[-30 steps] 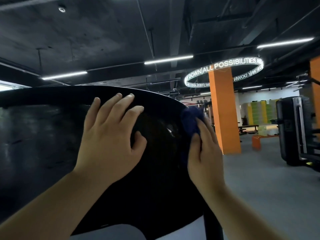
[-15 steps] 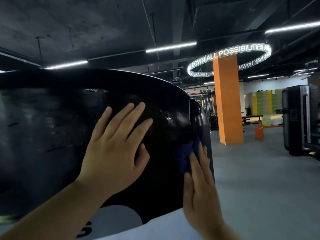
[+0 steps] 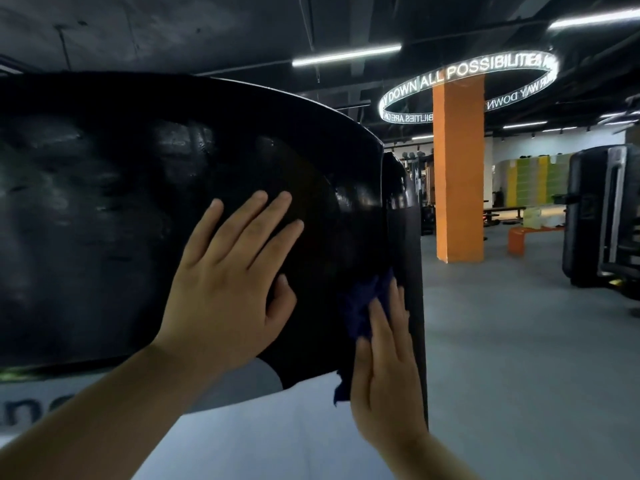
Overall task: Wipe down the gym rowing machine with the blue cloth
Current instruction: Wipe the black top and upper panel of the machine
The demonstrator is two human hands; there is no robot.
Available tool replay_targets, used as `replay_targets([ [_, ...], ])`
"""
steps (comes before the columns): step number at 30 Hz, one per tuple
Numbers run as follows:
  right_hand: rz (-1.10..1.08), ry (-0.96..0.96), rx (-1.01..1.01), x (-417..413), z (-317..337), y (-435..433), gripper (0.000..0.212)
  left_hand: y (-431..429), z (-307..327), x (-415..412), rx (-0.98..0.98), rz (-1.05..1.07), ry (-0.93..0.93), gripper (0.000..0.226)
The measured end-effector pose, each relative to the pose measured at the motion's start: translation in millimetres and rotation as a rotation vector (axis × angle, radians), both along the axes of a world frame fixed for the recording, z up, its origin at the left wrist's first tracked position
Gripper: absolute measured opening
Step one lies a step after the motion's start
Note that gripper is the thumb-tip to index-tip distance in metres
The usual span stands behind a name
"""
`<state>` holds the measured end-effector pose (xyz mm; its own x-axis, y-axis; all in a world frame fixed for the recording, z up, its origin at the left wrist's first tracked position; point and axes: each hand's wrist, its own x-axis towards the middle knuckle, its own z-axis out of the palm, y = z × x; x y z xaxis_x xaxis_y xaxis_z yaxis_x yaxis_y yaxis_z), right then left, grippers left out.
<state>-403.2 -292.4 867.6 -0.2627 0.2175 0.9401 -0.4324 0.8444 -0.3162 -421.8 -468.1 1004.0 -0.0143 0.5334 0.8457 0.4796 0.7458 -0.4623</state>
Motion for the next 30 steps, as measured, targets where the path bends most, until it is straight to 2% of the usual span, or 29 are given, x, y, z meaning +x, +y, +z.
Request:
replay_targets([
  [2, 0.003, -0.027, -0.019, 0.0, 2.7, 1.9, 0.047, -2.8, -6.6, 0.4, -0.009, 0.000, 0.007, 0.051],
  [6, 0.081, 0.035, -0.053, -5.0, 94.3, 4.1, 0.050, -4.3, -8.2, 0.5, -0.014, 0.008, -0.005, 0.053],
  [8, 0.102, 0.091, -0.082, -9.7, 120.2, 3.7, 0.047, -4.8, -10.6, 0.9, -0.011, 0.017, -0.004, 0.054],
  [11, 0.083, 0.139, -0.083, -12.2, 83.3, -1.4, 0.049, -7.8, -17.6, 1.1, -0.012, 0.006, -0.002, 0.053],
  [14, 0.018, 0.048, -0.057, -4.9, 2.3, -13.9, 0.048, -16.9, -27.2, -0.6, -0.045, -0.003, 0.006, 0.052],
  [16, -0.010, 0.012, -0.060, -3.2, -11.2, -16.1, 0.046, -24.9, -30.9, -2.5, -0.085, -0.006, 0.017, 0.052],
  [22, 0.059, 0.107, -0.165, -7.1, 117.8, -18.7, 0.048, -44.1, -15.0, -6.8, -0.116, 0.000, 0.023, 0.053],
  [24, 0.033, 0.137, -0.155, -10.1, 130.6, -20.6, 0.049, -53.1, -7.6, -9.8, -0.098, -0.002, 0.022, 0.054],
  [27, -0.040, 0.134, -0.087, -10.1, 81.2, -42.7, 0.050, -70.1, -4.5, -14.4, -0.077, -0.027, 0.020, 0.055],
  [30, -0.087, 0.053, 0.147, -4.6, 6.1, -71.5, 0.048, -84.9, -8.3, -19.6, -0.102, -0.056, 0.043, 0.054],
])
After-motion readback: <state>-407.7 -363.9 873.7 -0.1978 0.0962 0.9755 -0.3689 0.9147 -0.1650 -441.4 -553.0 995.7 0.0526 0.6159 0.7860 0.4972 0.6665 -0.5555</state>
